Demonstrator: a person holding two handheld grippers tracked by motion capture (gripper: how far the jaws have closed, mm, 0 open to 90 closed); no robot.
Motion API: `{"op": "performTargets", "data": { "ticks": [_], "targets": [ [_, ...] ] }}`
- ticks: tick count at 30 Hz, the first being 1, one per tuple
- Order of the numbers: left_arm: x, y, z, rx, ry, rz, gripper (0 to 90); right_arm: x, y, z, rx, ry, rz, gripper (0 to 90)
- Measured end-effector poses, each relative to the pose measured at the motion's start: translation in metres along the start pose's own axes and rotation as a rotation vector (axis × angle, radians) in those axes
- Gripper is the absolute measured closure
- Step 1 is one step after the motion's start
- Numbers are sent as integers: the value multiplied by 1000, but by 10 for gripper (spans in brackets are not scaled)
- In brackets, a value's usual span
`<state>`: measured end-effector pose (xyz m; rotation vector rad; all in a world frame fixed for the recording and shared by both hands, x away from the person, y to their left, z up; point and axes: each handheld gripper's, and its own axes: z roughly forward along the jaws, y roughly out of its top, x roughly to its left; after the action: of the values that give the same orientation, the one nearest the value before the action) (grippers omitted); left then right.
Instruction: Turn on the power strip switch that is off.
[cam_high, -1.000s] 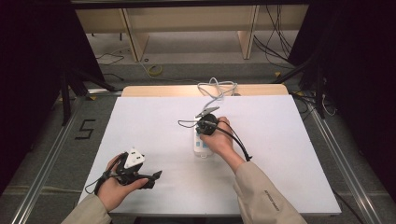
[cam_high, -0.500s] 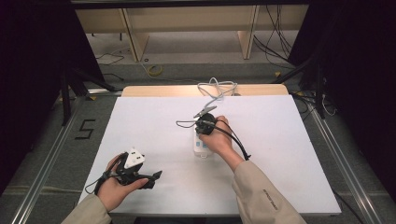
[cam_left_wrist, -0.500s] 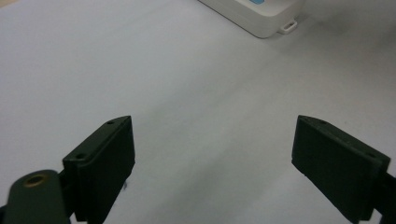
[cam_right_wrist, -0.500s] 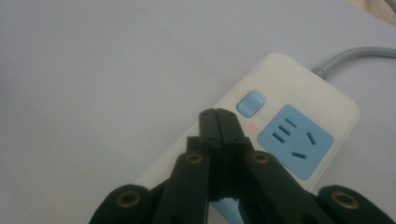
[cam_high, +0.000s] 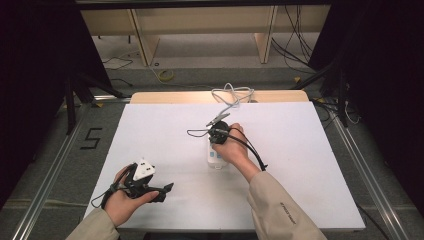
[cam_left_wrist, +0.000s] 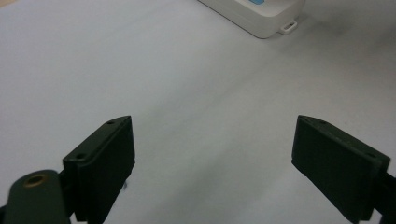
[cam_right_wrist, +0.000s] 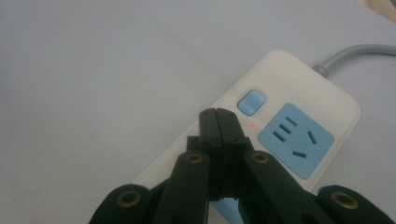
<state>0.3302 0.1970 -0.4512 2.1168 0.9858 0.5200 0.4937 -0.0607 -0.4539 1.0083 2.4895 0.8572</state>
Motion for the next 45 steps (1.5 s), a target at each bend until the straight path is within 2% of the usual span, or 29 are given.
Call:
{"op": "performTargets", "data": {
  "ticks": [28,32,40,45],
  "targets": [
    [-1,0,1,1,-1,-2,130,2,7,1,54,-10,-2,900],
    [-1,0,1,1,-1,1,130,1,7,1,54,-9,-21,900],
    [-1,0,1,1,-1,1,130,3,8,2,60,-17,-28,900],
    [-1,1,1,6,-3,6,130,3,8,1,68,-17,-12,900]
  ]
}}
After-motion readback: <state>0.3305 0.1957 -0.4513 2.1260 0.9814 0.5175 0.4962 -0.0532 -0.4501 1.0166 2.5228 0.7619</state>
